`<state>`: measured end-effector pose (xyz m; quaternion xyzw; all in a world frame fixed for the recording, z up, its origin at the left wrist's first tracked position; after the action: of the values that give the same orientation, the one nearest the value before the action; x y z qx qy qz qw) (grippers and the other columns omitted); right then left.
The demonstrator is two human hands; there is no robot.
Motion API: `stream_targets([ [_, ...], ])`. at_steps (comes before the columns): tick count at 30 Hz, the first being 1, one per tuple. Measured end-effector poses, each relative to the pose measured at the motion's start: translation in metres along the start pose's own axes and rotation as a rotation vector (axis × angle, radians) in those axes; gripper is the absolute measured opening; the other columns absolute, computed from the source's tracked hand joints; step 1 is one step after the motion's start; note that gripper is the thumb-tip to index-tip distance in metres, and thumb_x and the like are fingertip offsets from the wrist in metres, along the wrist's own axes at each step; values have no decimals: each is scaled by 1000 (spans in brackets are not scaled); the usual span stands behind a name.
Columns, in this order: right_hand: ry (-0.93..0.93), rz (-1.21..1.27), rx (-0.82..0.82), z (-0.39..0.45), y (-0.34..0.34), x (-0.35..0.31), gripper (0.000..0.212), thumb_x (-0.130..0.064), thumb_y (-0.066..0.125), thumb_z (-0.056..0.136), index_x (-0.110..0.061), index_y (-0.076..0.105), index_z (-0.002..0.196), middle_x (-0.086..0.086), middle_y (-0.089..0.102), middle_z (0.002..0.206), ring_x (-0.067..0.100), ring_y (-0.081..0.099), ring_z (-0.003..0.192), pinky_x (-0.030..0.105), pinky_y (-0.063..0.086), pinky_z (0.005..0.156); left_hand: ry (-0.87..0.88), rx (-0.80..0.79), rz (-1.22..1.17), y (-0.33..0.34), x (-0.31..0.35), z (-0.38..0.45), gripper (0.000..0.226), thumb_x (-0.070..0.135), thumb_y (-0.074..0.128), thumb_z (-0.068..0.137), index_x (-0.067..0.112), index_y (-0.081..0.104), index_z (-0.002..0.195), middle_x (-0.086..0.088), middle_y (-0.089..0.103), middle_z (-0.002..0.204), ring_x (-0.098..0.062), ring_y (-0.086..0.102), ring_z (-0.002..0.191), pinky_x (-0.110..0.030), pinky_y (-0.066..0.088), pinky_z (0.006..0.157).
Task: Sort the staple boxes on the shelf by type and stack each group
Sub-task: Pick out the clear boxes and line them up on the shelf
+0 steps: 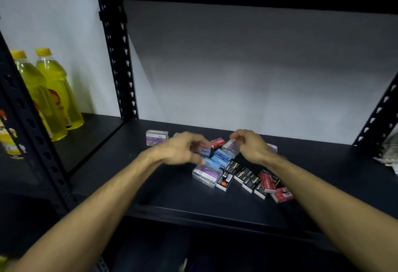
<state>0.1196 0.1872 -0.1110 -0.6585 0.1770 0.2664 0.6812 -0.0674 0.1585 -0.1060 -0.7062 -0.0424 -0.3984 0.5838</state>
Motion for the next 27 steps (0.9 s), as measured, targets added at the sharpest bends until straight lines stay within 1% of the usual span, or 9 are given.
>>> stream_targets([
  [2,-13,-57,-59,-2,9,5,43,3,43,97,-14,57,134,3,49,145,22,47,132,33,35,109,-14,-102,49,20,0,-3,57,34,80,79,33,56,131,10,56,111,-2,55,93,-20,43,80],
  [4,-44,-132,-102,-1,16,8,50,4,43,94,-20,55,137,3,46,148,26,41,137,43,33,114,-27,-163,83,33,-3,-5,64,33,81,78,29,54,135,9,53,112,-7,53,93,-17,40,76],
  [6,-62,-233,-159,1,25,11,55,-2,45,92,-27,50,141,2,43,150,27,37,139,54,32,114,-32,-191,129,39,-3,-6,67,32,81,78,24,52,138,7,50,112,-7,49,92,-14,37,73],
  [8,-82,-301,-221,1,31,12,60,-8,48,91,-28,41,146,1,42,148,26,38,137,56,36,110,-19,-178,174,40,-4,-5,67,32,81,79,24,52,138,8,45,109,-3,45,88,-10,34,69],
  [14,-93,-491,-210,6,22,14,59,-29,52,95,-26,34,151,7,34,154,28,31,139,54,27,114,-23,-157,156,41,-8,1,59,34,84,74,24,58,126,10,47,105,-4,50,86,-13,36,66],
  [17,-75,-536,-217,8,17,20,64,-33,57,93,-25,33,152,9,35,147,26,36,131,48,34,110,-45,-148,126,40,-9,4,55,34,85,73,24,57,119,13,48,99,-4,50,80,-18,37,63],
  [21,-67,-545,-209,7,11,23,63,-35,59,91,-21,39,149,9,39,137,23,39,123,43,38,105,-64,-99,51,34,-9,11,52,36,85,71,29,54,112,5,57,94,-11,53,76,-26,41,62],
  [25,-56,-516,-213,0,7,29,60,-37,68,84,-18,46,136,6,45,127,18,45,111,39,45,94,-49,-50,-27,29,-4,18,54,32,88,66,28,50,104,-4,62,102,-14,57,79,-40,50,71],
  [27,-41,-464,-225,-3,4,35,51,-33,73,80,-19,48,122,5,49,118,16,51,98,34,50,82,-40,-38,-56,31,0,22,55,25,89,66,23,49,104,-3,63,96,-14,56,76,-39,50,67],
])
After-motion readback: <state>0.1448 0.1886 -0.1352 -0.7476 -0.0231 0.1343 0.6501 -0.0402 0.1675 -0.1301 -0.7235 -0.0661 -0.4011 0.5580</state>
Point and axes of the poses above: each hand's wrist, its own z-axis towards the middle knuckle, its own y-axis out of the palm, x = y × z, the point moved 10 cm from there along z, towards the middle knuckle
